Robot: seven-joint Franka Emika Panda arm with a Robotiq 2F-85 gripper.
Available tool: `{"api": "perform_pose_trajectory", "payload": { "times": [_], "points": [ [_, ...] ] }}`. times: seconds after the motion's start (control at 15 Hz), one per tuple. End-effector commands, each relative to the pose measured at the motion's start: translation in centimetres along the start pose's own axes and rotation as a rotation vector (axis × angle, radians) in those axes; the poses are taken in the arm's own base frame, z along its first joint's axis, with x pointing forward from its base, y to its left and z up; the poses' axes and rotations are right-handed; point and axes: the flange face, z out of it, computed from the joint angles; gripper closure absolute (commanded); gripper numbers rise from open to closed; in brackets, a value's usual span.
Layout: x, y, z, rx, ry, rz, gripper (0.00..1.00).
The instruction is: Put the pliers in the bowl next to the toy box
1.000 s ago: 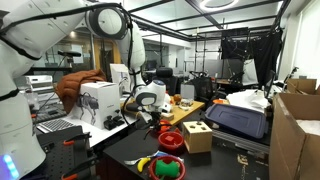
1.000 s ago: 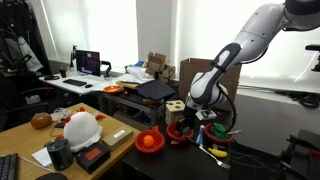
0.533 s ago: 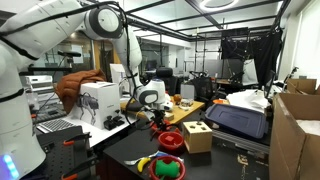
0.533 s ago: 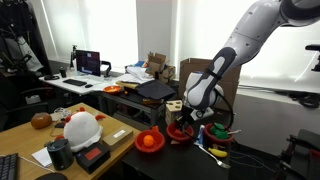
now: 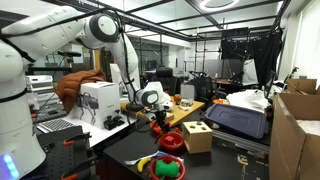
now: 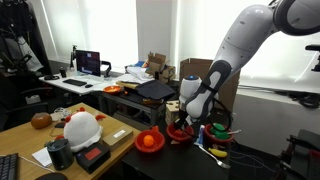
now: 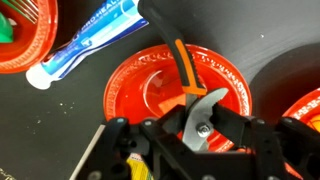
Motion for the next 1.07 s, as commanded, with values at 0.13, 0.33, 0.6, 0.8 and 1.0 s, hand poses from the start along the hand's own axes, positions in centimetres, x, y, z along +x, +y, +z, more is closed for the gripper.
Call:
{"api": "perform_pose_trajectory", "payload": {
  "times": [0.13, 0.33, 0.6, 0.8, 1.0],
  "points": [
    [0.9, -1.1, 2.2, -0.123, 0.044, 0.033, 0.91],
    [1.0, -1.3, 3.0, -0.161, 0.070, 0.066, 0.91],
    [0.5, -1.6, 3.8, -0.189, 0.059, 0.069, 0.91],
    [-0.3, -1.9, 3.2, -0.157, -0.020, 0.002, 0.91],
    [-0.4, -1.6, 1.6, -0.144, -0.118, -0.086, 0.91]
  ]
}}
